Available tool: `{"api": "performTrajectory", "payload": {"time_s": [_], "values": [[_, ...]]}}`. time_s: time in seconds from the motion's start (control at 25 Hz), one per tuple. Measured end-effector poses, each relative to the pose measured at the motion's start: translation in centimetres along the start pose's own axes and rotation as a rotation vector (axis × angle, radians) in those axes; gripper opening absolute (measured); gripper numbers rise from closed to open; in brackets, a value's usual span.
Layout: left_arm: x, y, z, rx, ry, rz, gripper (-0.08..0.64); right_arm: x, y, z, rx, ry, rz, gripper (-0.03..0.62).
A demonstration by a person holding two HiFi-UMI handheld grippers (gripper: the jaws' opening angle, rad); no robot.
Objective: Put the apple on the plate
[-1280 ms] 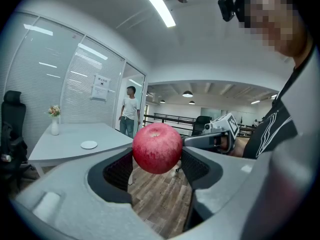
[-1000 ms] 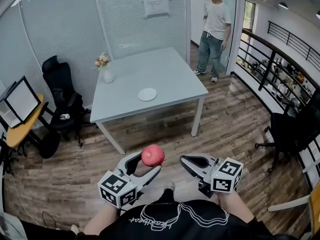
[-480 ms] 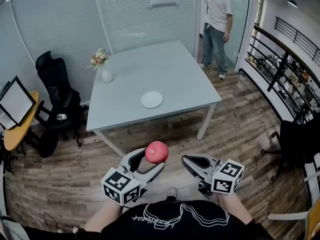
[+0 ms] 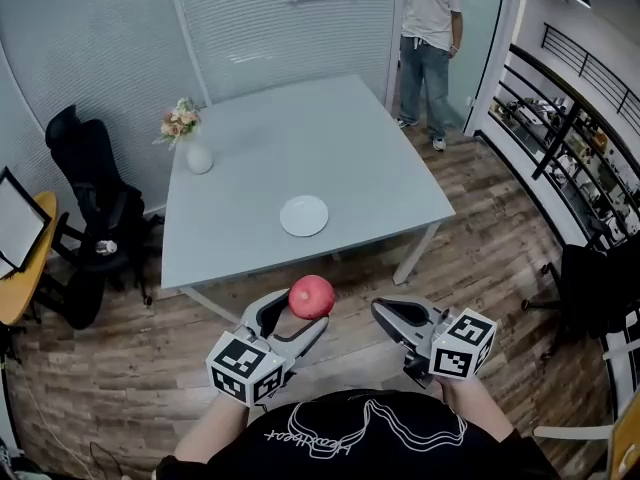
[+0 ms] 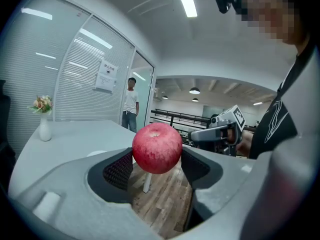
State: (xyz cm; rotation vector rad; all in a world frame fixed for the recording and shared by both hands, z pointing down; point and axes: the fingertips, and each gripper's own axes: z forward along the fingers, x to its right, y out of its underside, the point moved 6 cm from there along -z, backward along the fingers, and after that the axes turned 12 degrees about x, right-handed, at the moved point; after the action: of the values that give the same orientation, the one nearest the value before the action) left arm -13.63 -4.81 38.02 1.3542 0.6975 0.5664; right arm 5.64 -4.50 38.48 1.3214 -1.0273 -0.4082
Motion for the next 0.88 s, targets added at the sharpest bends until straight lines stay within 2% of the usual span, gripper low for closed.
{"api": "performTrajectory", "payload": {"time_s": [0.28,0.64,0.88], "values": [[-4.6,1.5,2.3,-0.006,-0.035,-0.075,0.310,3.9,0.7,2.6,-0.069,0.044,0.024,0.008],[-9.9,0.8,8.6,-0.029,-0.094,-0.075,0.310,11.3,-1.5,8.1,-0.126,-0.034,0.047,0.008],[-14.1,0.4,11.7,-0.037,-0.146,-0.092,0.310,15.2,-2.6,12.0,-0.114,-0.066,0.080,0.008]]}}
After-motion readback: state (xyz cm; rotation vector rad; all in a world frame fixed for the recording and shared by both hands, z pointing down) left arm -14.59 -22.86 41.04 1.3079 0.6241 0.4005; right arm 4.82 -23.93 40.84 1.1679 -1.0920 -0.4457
